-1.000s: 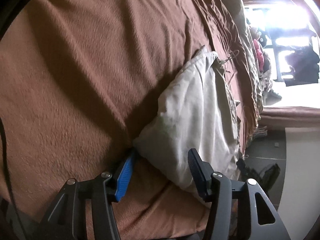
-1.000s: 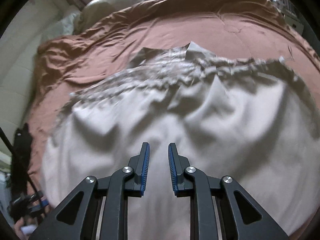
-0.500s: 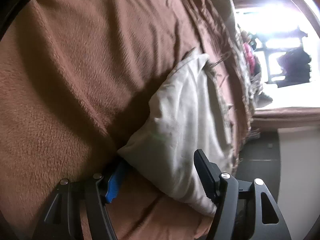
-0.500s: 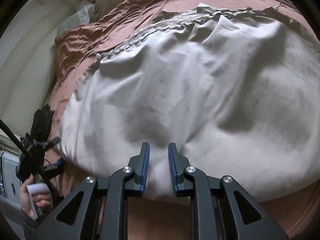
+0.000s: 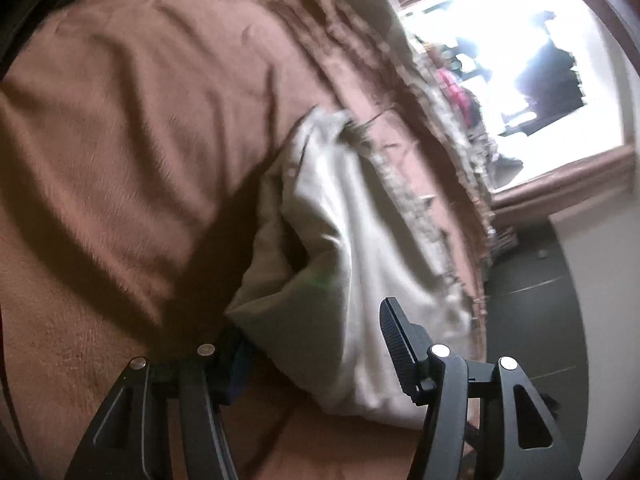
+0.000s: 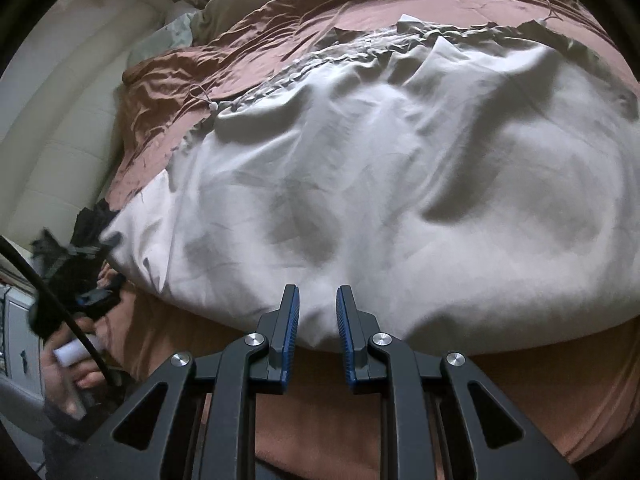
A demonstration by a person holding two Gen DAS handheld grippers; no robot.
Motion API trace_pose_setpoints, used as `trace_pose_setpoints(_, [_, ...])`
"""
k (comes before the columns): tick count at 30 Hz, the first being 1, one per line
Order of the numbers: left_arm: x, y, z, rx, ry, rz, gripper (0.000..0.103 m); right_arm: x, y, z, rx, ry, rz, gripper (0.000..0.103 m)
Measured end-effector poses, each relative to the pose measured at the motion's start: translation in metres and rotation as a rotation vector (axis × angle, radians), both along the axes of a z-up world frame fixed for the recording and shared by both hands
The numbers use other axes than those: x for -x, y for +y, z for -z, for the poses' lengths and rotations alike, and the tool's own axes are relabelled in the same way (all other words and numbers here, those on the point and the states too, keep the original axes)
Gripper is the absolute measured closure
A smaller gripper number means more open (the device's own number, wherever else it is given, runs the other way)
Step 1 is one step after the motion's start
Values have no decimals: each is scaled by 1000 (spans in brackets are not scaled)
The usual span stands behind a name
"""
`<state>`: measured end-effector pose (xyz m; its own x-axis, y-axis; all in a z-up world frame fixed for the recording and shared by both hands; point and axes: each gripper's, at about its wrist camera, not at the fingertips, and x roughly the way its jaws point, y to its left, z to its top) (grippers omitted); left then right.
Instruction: Fold large clothes
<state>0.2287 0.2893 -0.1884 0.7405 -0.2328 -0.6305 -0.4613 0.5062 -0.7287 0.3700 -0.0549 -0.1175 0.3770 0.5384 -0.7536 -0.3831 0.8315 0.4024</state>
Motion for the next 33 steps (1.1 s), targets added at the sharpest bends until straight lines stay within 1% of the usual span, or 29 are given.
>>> trace_pose_setpoints(2, [1,3,14,18,24,-22,43,2,-1,-2,17,-11,-2,87])
trace_pose_setpoints(4, [1,6,18,1,8,-36,47,5,-1,-5,45,-29,9,87])
trace_pose_setpoints(7, [7,8,14,-18,-35,-50,60,8,-3,-7,64,-34,24,87])
trace_pose_setpoints(8, [10,9,12,-26,-50,-51,68,9,-4,-7,67,-31,30,87])
trace_pose_setpoints(10, [12,9,8,-28,-71,-50,75,15,-6,-11,74,-33,36,87])
trace_pose_setpoints(12, [11,8,3,-21,-89,-48,82,24,-2,-16,100,-61,26,87])
trace_pose_setpoints(14, [11,8,-4,-10,-119,-51,85,30,5,-16,139,-79,3,87])
trace_pose_setpoints(17, [8,1,-23,-21,-170,-39,86,25,14,-4,190,-69,-14,87])
trace_pose_setpoints(19, [3,-5,-38,-46,-195,-21,87,19,13,2,215,-74,23,87])
trace_pose_setpoints(23, [-7,-11,-60,-53,-234,4,87,3,14,8,229,-75,67,87])
trace_pose_setpoints(27, [-20,-10,-67,-53,-231,2,87,-27,20,9,216,-41,74,87])
trace_pose_setpoints(33, [-24,-3,-60,-7,-225,-23,87,-75,42,8,228,-26,62,87])
